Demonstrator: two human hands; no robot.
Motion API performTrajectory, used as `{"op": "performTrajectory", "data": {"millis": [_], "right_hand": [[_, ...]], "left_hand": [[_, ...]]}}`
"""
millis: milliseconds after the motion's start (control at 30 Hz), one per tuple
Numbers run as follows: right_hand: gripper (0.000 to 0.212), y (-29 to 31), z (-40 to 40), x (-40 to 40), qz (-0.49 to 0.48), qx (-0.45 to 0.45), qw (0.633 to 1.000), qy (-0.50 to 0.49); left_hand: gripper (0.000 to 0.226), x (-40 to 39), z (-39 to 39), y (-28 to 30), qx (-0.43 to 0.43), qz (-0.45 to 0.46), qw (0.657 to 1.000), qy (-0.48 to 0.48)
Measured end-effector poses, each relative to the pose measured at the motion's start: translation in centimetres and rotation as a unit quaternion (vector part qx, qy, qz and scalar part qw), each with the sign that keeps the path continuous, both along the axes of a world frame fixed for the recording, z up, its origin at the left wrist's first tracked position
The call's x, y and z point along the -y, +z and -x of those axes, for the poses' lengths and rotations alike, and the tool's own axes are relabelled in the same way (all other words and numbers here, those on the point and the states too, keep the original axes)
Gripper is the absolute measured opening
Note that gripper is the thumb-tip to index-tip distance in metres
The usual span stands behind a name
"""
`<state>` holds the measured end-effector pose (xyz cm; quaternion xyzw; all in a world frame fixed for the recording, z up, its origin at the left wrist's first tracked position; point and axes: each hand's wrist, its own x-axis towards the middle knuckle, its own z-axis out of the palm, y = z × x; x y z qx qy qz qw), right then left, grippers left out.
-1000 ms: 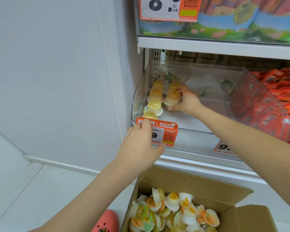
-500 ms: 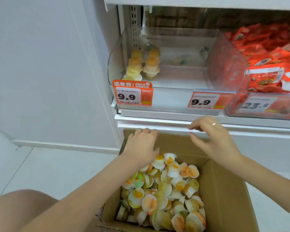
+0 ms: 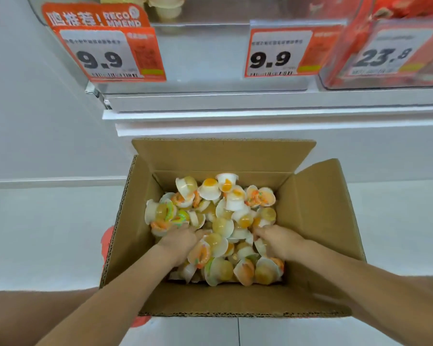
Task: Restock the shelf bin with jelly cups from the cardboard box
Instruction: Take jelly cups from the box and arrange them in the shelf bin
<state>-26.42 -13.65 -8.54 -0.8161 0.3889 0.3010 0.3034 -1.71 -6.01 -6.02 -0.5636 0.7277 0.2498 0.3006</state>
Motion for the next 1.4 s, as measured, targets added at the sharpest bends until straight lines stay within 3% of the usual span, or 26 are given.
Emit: {"op": "performTrajectory", "data": {"millis": [233,400,467,500,567,633,700,733,767,833,900,1233,1400], "right_hand": [[0.068,-2.4,-1.9,-1.7,-0.007,0.026,0.998,0.064],[0.052,-2.4,-3.0,-2.2,0.049,0.017,0.995,0.084],[0.045,-1.9,-3.1,-2.0,0.037,0.045,0.998,0.024],[0.042,-1.5,-3.2,-1.7,0.02,0.069,0.996,-0.052],[0.038,0.2,-3.8,-0.8,-0.046,0.141,0.955,-0.258],[0.038,2.6,-4.9,0.5,-0.164,0.195,0.869,-0.424],[0.041,5.4,-5.8,2.0,-0.306,0.247,0.756,-0.523],[0.041,7.0,-6.1,2.7,-0.349,0.272,0.717,-0.539],[0.04,8.5,-6.3,3.3,-0.364,0.29,0.706,-0.534],[0.041,11.1,-6.5,3.8,-0.357,0.304,0.72,-0.511],[0.042,12.6,-6.1,4.0,-0.333,0.31,0.728,-0.513],[0.035,10.7,-3.4,2.6,-0.329,0.283,0.701,-0.565],[0.042,8.3,-2.8,2.7,-0.337,0.256,0.699,-0.577]], "left_hand": [[0.065,0.0,-2.8,-2.2,-0.048,0.019,0.993,0.108],[0.054,-0.4,-3.0,-2.8,-0.028,0.03,0.996,0.082],[0.051,-0.6,-3.1,-2.8,-0.037,0.031,0.995,0.092],[0.05,-0.6,-3.2,-2.5,-0.051,0.028,0.993,0.107],[0.05,-0.5,-3.3,-1.5,-0.096,0.026,0.981,0.166],[0.039,-0.2,-3.2,0.1,-0.168,0.037,0.951,0.255],[0.018,0.6,-3.6,2.1,-0.233,0.082,0.906,0.344],[0.02,1.2,-4.0,3.3,-0.245,0.1,0.893,0.363],[0.023,1.8,-4.6,4.2,-0.236,0.094,0.9,0.355],[0.028,1.7,-5.6,5.2,-0.169,0.045,0.939,0.297],[0.032,1.2,-6.1,4.7,-0.129,0.022,0.954,0.271],[0.066,-1.5,-3.2,-1.0,-0.108,-0.114,0.963,0.218],[0.046,-2.2,-5.3,-2.9,-0.107,-0.095,0.957,0.252]]}}
